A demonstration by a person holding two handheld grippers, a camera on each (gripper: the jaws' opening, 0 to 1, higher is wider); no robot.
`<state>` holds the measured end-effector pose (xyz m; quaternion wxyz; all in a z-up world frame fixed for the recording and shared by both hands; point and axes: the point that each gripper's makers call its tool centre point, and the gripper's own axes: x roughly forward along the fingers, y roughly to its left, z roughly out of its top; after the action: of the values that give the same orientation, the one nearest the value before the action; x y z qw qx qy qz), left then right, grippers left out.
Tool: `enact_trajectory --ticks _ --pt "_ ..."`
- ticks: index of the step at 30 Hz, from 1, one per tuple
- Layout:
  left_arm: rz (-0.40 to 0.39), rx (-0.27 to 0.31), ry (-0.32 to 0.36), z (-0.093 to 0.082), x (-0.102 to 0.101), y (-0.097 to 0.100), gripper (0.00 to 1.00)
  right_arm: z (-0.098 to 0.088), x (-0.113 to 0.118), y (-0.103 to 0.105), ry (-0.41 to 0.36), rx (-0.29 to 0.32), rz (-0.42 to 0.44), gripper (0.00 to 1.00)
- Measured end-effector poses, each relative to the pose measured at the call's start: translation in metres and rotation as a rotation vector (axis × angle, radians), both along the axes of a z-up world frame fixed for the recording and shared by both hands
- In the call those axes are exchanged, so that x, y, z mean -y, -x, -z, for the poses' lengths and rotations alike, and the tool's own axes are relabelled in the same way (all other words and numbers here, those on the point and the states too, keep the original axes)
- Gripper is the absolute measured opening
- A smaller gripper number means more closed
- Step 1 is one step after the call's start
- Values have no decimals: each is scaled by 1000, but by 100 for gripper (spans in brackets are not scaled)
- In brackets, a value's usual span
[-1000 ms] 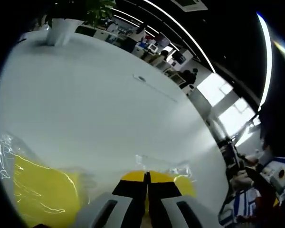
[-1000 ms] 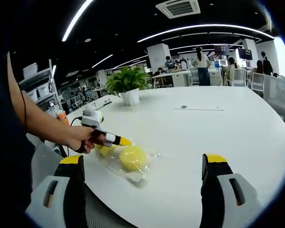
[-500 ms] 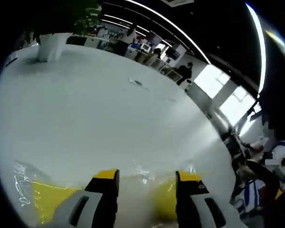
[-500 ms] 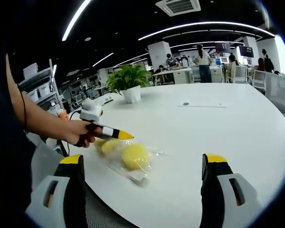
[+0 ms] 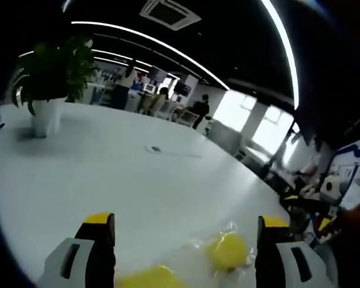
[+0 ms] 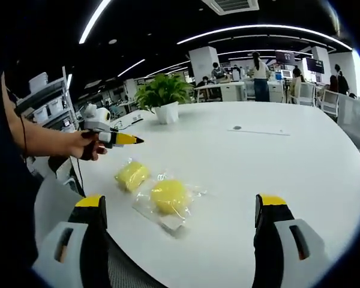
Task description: Compare the silicone blocks by pressing each to a similar depth, holding the contact briefly, and releasing to observe deformation and rebound differences across the visible hardness samples.
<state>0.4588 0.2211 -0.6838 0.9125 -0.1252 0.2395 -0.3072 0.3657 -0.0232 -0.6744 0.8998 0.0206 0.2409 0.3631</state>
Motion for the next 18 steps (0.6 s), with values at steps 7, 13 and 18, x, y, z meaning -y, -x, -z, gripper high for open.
enact_trajectory --ticks 7,13,18 --pt "67 57 -93 -10 -33 30 100 3 -8 4 47 11 -37 96" --pt "69 100 -143 -24 -56 57 100 -1 -8 3 58 37 -10 96" --pt "45 104 -151 -18 -72 73 100 3 -13 8 58 40 -9 96"
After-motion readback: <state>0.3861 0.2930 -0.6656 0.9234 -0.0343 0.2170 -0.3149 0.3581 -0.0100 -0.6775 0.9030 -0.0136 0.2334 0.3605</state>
